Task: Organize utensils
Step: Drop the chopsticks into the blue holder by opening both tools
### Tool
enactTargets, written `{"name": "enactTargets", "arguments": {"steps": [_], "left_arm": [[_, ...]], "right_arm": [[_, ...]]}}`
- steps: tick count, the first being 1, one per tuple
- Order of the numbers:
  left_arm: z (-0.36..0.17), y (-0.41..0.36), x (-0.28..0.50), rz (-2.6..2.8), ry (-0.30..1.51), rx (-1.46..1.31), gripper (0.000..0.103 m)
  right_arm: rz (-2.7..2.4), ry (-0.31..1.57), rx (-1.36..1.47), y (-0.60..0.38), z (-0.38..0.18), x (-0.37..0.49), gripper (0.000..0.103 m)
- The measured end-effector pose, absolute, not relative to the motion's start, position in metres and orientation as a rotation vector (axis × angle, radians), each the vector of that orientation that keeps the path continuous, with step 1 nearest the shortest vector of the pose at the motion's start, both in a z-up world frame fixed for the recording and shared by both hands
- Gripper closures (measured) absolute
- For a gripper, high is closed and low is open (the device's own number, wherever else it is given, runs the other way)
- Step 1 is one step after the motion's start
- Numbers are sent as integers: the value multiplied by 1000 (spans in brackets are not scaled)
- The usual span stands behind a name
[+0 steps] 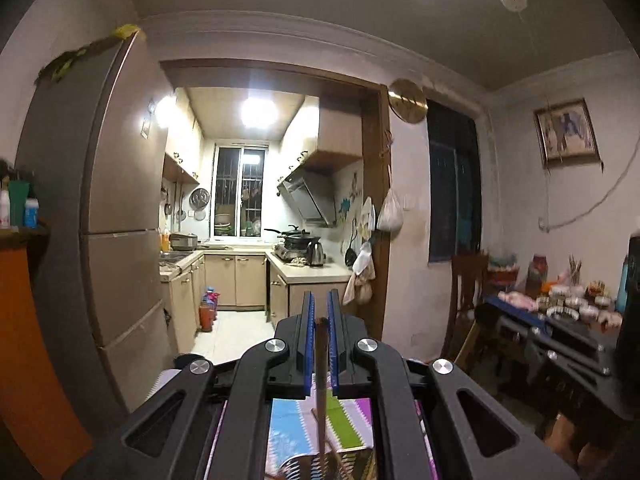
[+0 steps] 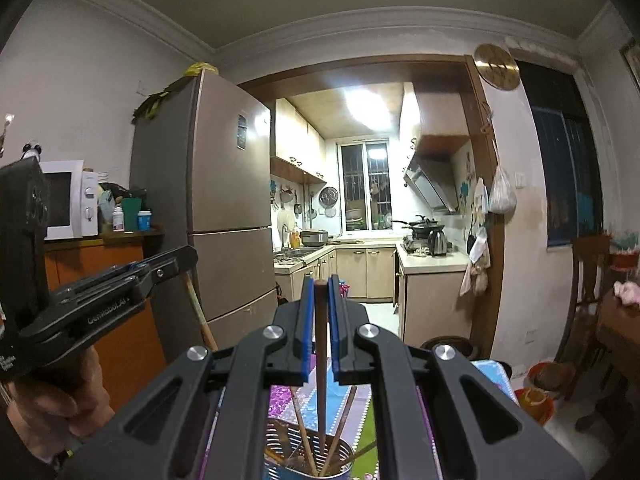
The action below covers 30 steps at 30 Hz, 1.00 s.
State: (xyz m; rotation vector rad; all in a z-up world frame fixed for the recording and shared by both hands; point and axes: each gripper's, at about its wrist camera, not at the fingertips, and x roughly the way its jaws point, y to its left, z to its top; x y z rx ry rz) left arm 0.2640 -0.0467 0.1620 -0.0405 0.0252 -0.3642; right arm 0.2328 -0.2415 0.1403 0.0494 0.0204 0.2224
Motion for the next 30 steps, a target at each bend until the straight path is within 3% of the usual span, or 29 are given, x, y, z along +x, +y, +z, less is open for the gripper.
{"name": "enactTargets", "arguments": {"steps": [17, 19, 20, 30], "left_arm": [[45, -73, 314, -359, 165, 47, 95], [47, -68, 313, -359, 164, 38, 95], [50, -65, 311, -353, 152, 32, 95], [110, -8, 229, -255, -43, -17, 95]], "right_arm": [[211, 224, 106, -233, 61, 281, 94], [202, 205, 105, -235, 64, 277, 75], [196, 182, 110, -238, 70, 271, 73], [157, 53, 64, -279, 112, 190, 73]]}}
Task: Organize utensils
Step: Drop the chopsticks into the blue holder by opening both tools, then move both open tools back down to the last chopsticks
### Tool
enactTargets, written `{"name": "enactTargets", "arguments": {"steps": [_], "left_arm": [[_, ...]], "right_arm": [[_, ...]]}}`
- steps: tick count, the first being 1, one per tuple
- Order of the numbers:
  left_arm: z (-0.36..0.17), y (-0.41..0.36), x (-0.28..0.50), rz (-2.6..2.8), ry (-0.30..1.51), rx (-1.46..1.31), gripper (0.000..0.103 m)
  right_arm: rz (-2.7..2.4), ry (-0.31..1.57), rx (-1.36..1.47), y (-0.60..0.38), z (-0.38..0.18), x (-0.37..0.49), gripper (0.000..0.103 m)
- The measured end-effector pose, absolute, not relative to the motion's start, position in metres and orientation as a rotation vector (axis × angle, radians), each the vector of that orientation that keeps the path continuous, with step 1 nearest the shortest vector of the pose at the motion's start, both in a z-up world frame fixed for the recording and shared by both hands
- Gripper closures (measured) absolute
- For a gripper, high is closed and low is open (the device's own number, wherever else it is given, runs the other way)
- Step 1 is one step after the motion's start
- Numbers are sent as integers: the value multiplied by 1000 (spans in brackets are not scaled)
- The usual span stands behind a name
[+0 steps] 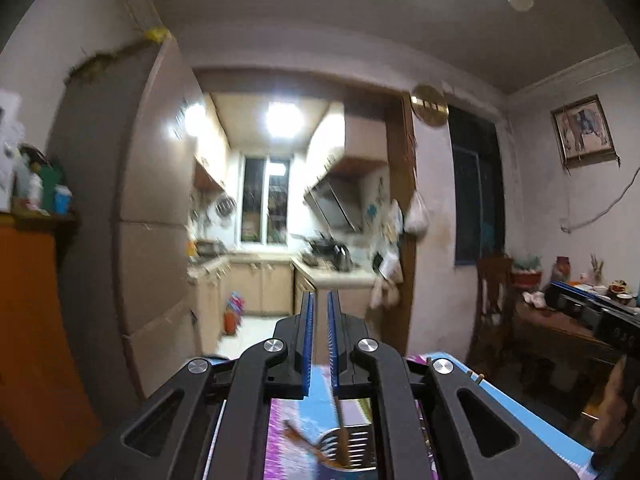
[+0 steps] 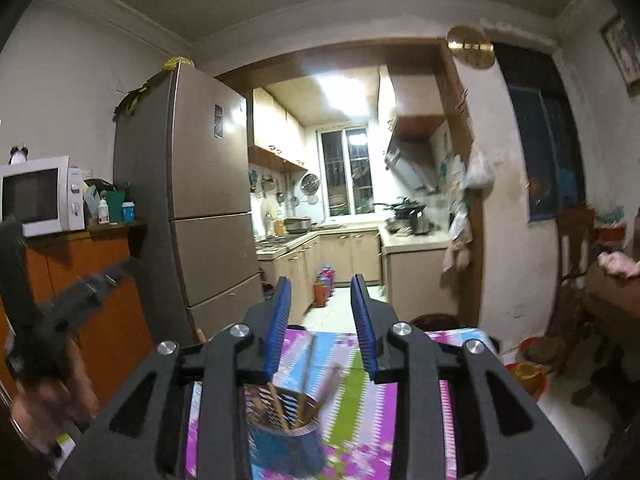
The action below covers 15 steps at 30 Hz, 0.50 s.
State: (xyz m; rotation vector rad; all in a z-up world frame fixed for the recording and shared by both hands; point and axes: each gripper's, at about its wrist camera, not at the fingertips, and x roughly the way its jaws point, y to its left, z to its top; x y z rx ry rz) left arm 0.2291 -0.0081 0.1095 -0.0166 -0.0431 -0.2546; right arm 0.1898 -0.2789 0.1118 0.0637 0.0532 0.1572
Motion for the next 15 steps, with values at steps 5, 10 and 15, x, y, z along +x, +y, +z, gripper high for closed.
{"name": "enactTargets", "arguments": {"steps": [5, 10, 15], "left_arm": [[110, 21, 156, -240, -82, 53, 84], [38, 18, 84, -357, 140, 203, 74], [-67, -9, 33, -360, 373, 298, 74]], "right_arm": [[95, 47, -43, -307, 93, 112, 50], [-8, 163, -123, -327, 37, 49, 38], [-100, 304, -151, -329, -33, 9, 38]]}}
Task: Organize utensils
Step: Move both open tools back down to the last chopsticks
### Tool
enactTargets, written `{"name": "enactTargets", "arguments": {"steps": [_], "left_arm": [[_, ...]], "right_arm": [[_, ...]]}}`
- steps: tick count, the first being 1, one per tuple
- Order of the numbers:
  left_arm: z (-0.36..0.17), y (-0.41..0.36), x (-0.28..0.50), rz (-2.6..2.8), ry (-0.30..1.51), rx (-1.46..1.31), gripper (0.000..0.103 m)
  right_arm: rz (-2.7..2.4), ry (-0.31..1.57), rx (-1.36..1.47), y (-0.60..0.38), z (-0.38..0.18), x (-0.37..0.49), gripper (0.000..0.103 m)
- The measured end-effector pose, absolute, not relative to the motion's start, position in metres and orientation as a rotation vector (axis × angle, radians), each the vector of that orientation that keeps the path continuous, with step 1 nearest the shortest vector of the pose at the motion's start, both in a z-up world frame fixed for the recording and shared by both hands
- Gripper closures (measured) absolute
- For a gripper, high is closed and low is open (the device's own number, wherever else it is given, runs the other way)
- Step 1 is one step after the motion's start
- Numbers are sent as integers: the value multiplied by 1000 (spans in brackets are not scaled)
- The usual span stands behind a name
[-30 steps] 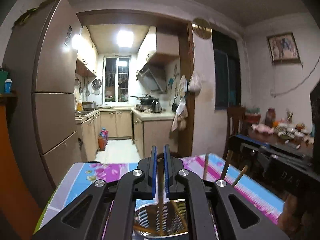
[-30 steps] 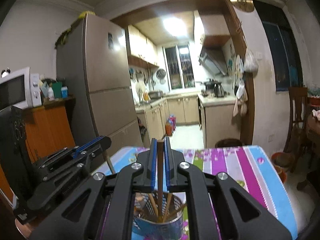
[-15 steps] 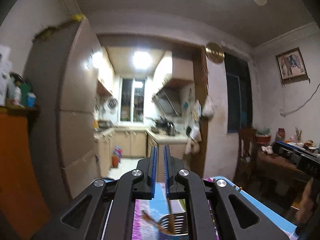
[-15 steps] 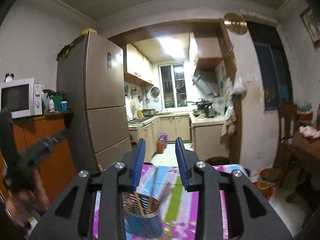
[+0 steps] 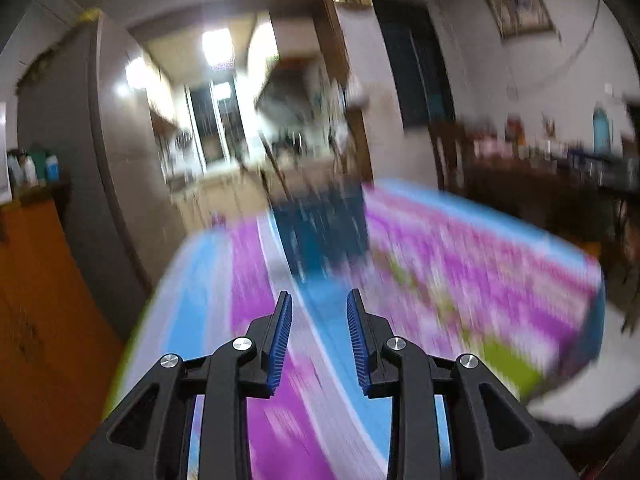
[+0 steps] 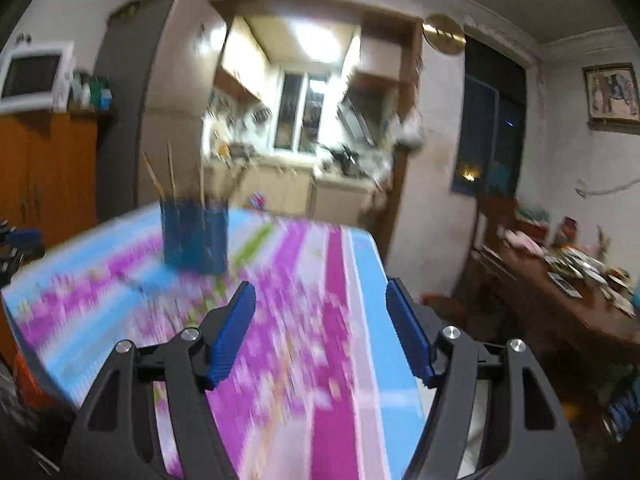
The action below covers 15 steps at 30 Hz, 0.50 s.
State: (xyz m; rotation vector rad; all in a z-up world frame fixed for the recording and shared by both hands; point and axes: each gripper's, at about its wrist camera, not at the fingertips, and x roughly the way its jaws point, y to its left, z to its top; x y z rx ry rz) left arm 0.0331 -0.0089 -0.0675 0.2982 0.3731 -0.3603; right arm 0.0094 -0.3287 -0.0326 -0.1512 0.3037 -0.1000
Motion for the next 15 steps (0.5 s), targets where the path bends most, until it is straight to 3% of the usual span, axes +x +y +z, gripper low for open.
{"name": "enactTargets", "arguments": {"steps": [3, 9, 15], "left_arm": [[-115, -23, 13, -376, 506, 248, 74], [-139, -35, -5, -362, 538, 242, 74], [-144, -51, -2, -353, 546, 266, 74]], "right_arm": [[-101, 365, -112, -323, -67, -6, 40], [-95, 412, -110, -300, -111, -34, 48], [-72, 479, -47, -296, -138, -44, 67]]}}
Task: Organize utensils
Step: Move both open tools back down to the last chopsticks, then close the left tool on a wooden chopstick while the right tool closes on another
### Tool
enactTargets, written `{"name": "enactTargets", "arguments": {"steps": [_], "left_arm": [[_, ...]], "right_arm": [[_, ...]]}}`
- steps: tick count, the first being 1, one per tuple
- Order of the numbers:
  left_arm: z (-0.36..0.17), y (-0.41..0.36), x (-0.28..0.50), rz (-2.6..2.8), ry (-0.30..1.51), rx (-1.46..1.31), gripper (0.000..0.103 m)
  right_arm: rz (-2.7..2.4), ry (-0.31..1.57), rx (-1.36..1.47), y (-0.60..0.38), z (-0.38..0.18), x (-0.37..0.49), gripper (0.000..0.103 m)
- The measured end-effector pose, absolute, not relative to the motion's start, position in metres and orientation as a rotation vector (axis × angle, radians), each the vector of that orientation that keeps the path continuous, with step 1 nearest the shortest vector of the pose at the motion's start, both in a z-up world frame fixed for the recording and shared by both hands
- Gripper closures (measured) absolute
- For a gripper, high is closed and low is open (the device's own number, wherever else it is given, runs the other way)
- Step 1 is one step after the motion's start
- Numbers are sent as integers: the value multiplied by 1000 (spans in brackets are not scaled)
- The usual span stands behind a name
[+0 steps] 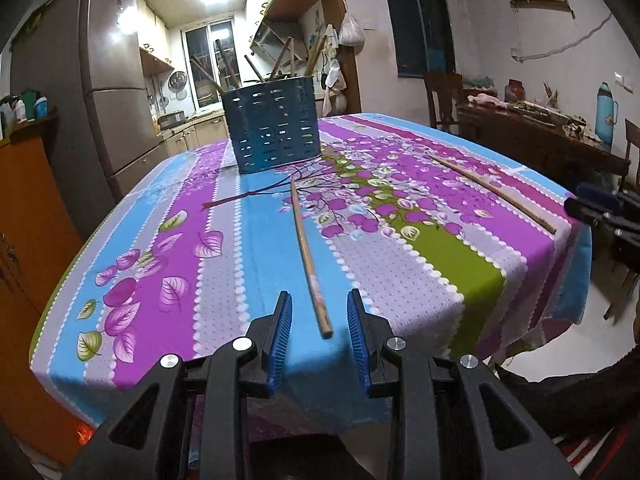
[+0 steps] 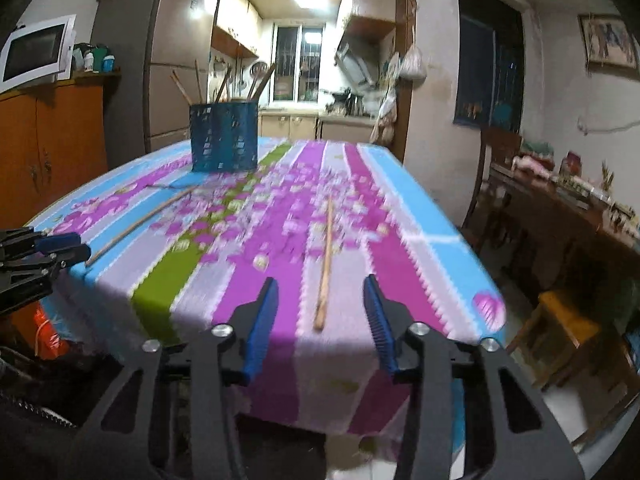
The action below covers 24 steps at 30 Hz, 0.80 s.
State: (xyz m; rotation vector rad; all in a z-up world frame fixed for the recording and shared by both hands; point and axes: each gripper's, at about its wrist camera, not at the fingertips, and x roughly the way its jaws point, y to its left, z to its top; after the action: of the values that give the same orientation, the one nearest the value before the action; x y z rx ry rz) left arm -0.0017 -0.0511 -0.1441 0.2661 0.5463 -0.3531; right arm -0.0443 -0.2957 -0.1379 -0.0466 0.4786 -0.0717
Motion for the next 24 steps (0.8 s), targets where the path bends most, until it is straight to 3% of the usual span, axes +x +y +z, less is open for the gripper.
{"name": "enactTargets", "arguments": {"steps": [7, 18, 24], "left_arm": [[-157, -49, 2, -332, 555, 240, 76], [-160, -49, 2, -285, 510, 262, 87], [-161, -52, 5, -272, 513, 279, 90]], "right_arm": [[-93, 484, -59, -293, -150, -45, 78], [-102, 501, -68, -299, -159, -32, 79], [-55, 515, -35, -305, -165, -26, 96]]}}
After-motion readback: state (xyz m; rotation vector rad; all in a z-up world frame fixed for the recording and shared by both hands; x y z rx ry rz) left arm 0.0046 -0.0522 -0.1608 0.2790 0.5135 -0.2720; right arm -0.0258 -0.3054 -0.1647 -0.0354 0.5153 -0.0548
